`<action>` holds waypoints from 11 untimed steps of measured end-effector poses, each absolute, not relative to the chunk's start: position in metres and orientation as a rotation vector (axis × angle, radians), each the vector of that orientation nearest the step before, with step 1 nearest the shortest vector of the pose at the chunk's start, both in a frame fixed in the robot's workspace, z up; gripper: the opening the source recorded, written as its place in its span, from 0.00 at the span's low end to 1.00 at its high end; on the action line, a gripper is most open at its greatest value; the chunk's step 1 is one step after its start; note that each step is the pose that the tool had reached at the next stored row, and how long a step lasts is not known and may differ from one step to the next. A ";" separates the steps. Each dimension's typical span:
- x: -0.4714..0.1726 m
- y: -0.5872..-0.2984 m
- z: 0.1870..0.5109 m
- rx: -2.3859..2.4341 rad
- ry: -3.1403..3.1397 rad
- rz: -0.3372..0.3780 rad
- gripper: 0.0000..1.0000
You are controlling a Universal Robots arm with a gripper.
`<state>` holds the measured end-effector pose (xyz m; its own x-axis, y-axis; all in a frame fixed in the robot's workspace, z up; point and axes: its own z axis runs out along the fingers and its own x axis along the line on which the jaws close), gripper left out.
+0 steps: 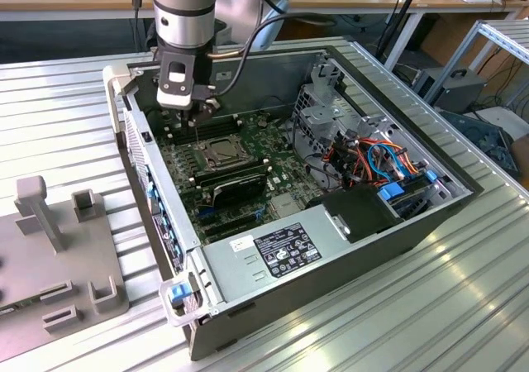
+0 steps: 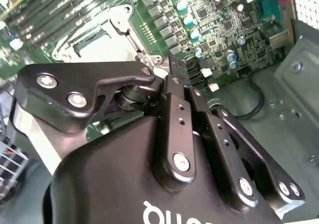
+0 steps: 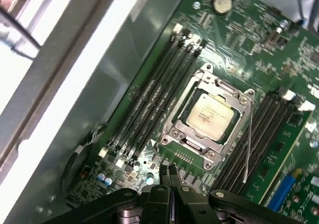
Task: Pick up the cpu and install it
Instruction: 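Install the first cpu locking lever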
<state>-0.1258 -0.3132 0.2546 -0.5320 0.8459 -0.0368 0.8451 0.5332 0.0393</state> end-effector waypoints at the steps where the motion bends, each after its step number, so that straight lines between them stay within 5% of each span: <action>1: -0.126 -0.313 0.254 1.465 2.721 0.027 0.11; 11: -0.126 -0.313 0.252 1.108 2.888 0.036 0.11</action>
